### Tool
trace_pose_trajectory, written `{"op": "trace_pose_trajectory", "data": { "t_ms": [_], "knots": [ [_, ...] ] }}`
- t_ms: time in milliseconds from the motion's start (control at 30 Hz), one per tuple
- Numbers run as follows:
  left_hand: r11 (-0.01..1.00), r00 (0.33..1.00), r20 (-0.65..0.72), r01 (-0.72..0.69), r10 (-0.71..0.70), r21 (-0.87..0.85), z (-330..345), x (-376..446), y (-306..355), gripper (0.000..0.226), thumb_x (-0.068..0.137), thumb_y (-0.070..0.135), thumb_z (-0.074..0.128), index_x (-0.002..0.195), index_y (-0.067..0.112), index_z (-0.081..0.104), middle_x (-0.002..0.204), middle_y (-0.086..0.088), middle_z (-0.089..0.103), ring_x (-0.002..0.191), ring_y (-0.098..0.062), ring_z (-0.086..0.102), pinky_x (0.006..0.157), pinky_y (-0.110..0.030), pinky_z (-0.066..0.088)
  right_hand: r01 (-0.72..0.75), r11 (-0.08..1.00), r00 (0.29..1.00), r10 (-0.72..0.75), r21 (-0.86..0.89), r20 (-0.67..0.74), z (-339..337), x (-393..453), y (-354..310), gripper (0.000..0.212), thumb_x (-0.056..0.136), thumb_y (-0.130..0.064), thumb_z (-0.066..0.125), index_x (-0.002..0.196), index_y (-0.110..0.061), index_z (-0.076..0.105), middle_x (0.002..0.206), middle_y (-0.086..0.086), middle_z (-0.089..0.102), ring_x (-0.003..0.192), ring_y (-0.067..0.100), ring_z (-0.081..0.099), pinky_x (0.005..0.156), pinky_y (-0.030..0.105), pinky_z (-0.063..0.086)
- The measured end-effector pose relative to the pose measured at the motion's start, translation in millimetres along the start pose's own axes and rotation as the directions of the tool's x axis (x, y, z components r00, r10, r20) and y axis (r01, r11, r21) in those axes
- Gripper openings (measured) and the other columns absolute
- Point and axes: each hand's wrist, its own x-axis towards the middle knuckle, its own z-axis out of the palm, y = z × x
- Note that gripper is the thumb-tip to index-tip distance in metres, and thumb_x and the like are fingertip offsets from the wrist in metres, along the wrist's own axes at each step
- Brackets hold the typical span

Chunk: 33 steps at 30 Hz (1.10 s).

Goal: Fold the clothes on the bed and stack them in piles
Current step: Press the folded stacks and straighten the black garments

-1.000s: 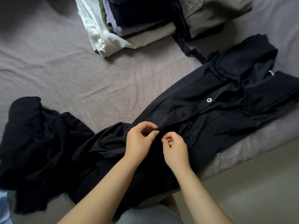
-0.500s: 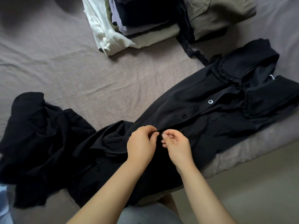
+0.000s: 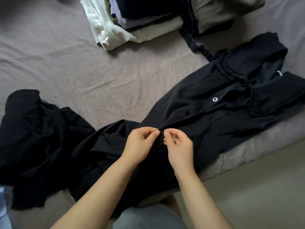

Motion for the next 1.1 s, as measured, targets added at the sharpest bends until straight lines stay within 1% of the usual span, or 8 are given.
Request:
{"op": "trace_pose_trajectory", "data": {
  "t_ms": [167,300,433,533,733,933,1033,1100],
  "knots": [
    [0.997,0.997,-0.031,-0.073,0.073,0.011,3.3,-8.1,1.7,0.013,0.091,0.020,0.063,0.093,0.025,0.075,0.086,0.014,0.073,0.084,0.004,0.066,0.081,-0.017,0.049,0.063,0.993,0.997,-0.068,-0.103,-0.046,2.3,-1.0,-3.0,0.014,0.088,-0.012,0.066,0.083,-0.025,0.065,0.084,-0.003,0.069,0.076,0.006,0.066,0.073,0.017,0.052],
    [0.993,0.993,-0.018,-0.113,0.113,-0.022,3.1,-15.2,3.3,0.030,0.092,0.010,0.058,0.089,0.037,0.072,0.086,0.022,0.072,0.089,0.007,0.065,0.082,-0.011,0.048,0.059,0.992,0.997,-0.064,-0.108,-0.041,1.8,-1.1,-4.4,0.023,0.087,-0.009,0.067,0.078,-0.030,0.063,0.078,-0.004,0.070,0.075,0.008,0.068,0.073,0.020,0.054],
    [0.994,0.999,0.046,-0.022,0.027,-0.111,-3.7,-13.9,-1.2,0.029,0.091,0.004,0.059,0.097,0.029,0.073,0.080,0.018,0.072,0.075,0.009,0.063,0.077,-0.013,0.046,0.030,0.995,1.000,-0.030,-0.096,-0.008,-1.7,-2.2,-6.1,0.024,0.087,-0.006,0.066,0.078,-0.028,0.065,0.074,-0.006,0.070,0.073,0.007,0.069,0.074,0.021,0.055],
    [0.995,0.992,0.125,0.003,0.010,-0.102,-7.9,-11.2,-1.7,0.034,0.091,-0.001,0.052,0.104,0.023,0.074,0.095,0.011,0.074,0.089,-0.004,0.069,0.083,-0.024,0.053,-0.012,1.000,1.000,0.012,-0.022,-0.002,-3.0,-3.1,-8.0,0.023,0.087,-0.002,0.065,0.079,-0.024,0.066,0.074,-0.004,0.070,0.069,0.006,0.068,0.070,0.018,0.055],
    [0.990,0.997,0.042,0.063,-0.058,-0.126,-6.3,-6.4,6.6,0.014,0.085,0.006,0.068,0.090,0.016,0.076,0.083,0.000,0.075,0.082,-0.017,0.071,0.071,-0.026,0.059,-0.146,0.975,0.989,0.142,0.168,0.033,-1.5,-5.2,-12.9,0.018,0.087,0.003,0.063,0.085,-0.014,0.068,0.076,0.000,0.070,0.065,0.005,0.068,0.065,0.016,0.054],
    [0.989,0.997,-0.059,-0.048,0.057,0.141,1.9,-5.9,5.4,0.007,0.081,0.016,0.073,0.081,0.023,0.074,0.071,0.012,0.071,0.065,0.003,0.064,0.070,-0.021,0.053,-0.204,0.963,0.979,0.195,0.178,0.068,-3.2,-6.0,-13.6,0.017,0.089,0.002,0.060,0.087,-0.012,0.069,0.085,0.006,0.071,0.078,0.012,0.070,0.073,0.021,0.057],
    [0.965,0.987,-0.110,-0.089,0.119,0.247,6.6,-7.7,8.2,0.003,0.081,0.025,0.072,0.078,0.026,0.071,0.073,0.014,0.069,0.071,0.001,0.064,0.073,-0.025,0.053,-0.225,0.951,0.974,0.215,0.212,0.070,-1.1,-9.4,-18.8,0.019,0.089,-0.005,0.063,0.072,-0.007,0.072,0.077,0.011,0.071,0.082,0.016,0.070,0.081,0.030,0.058],
    [0.929,0.976,-0.124,-0.127,0.180,0.347,11.6,-11.0,10.0,0.005,0.083,0.029,0.068,0.080,0.026,0.070,0.077,0.013,0.067,0.073,-0.003,0.063,0.071,-0.029,0.052,-0.240,0.933,0.970,0.240,0.268,0.035,1.8,-11.2,-23.4,0.021,0.085,-0.007,0.070,0.064,-0.005,0.073,0.072,0.015,0.070,0.078,0.018,0.069,0.073,0.026,0.058]
  ]
}}
